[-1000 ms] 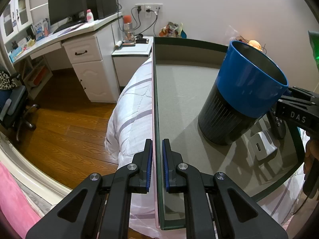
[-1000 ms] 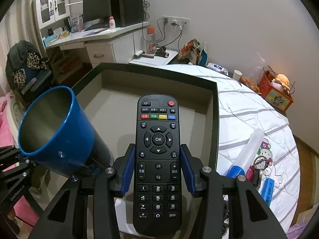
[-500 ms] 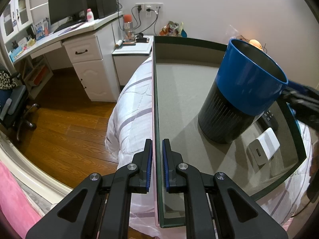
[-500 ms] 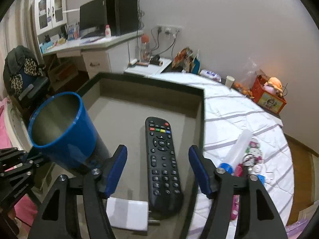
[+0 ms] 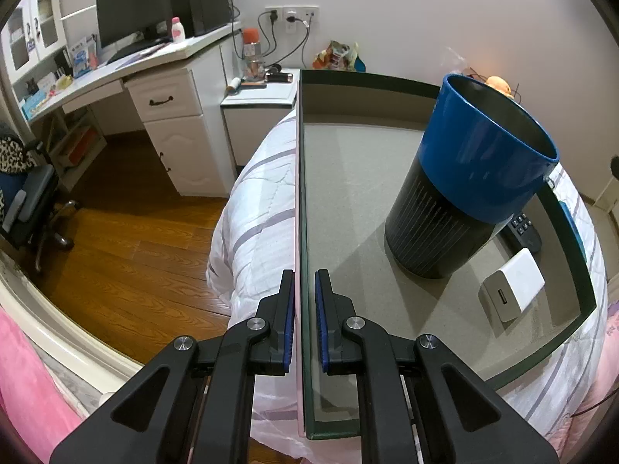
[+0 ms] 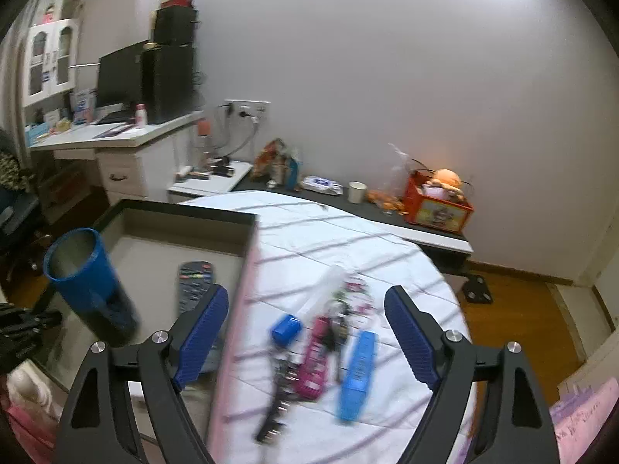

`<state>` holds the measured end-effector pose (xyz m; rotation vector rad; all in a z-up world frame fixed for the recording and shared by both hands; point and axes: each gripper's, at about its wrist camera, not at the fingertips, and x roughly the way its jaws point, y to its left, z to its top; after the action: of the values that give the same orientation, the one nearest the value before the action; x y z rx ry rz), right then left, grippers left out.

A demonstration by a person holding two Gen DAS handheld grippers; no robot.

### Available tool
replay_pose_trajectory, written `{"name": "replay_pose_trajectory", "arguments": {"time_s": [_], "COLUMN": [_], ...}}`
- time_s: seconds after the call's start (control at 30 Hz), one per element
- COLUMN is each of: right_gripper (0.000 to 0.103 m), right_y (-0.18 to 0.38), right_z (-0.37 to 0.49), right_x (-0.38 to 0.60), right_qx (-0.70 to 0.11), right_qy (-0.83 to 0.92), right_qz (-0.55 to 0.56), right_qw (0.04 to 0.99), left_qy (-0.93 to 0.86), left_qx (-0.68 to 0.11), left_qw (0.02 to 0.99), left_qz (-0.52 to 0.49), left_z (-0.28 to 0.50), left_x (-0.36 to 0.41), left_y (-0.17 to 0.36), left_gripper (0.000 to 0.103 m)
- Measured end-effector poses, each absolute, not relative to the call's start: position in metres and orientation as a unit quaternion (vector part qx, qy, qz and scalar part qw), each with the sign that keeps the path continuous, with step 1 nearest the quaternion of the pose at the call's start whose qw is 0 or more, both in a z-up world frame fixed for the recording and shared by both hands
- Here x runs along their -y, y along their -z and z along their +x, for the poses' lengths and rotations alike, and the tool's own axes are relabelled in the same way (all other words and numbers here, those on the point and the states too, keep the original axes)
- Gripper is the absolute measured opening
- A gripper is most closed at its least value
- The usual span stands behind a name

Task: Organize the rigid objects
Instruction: 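Move the right gripper to the blue lighter and grasp it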

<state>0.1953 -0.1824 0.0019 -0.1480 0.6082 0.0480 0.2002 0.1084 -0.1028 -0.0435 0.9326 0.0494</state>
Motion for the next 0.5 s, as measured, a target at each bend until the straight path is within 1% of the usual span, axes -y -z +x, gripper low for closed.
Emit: {"name": "replay_pose_trajectory", "arguments": {"time_s": [0.17,0.27,0.37,0.5], "right_gripper": [0.085,0.085,0.085,0.085], "right_y": [0.015,0.036,0.057,0.075], "right_z": [0.197,0.196,0.197,0.199], "right_x": [0.217,0.237,0.245,0.249], "right_qx": [-0.327,-0.358,-0.39,-0.412], "right_qy": [0.002,0.014,0.015,0.014], "right_qz": [-0.045,-0.036,-0.039,-0.039], "right_qw": [0.944,0.933,0.92,0.91], "left_qy": [-0.024,-0.025,-0.027,-0.026], "left_qx": [-0.449,-0.449,-0.45,-0.45], "left_qw": [0.893,0.893,0.892,0.892], "left_qz": [-0.021,-0.021,-0.018,-0.018], "left_z": [0.2,0.2,0.199,0.199], "left_x": [-0.108,-0.108,-0.106,-0.106], "left_y": [0.103,0.103,0.1,0.1], "left_gripper": [0.008,0.008,0.008,0.008]}}
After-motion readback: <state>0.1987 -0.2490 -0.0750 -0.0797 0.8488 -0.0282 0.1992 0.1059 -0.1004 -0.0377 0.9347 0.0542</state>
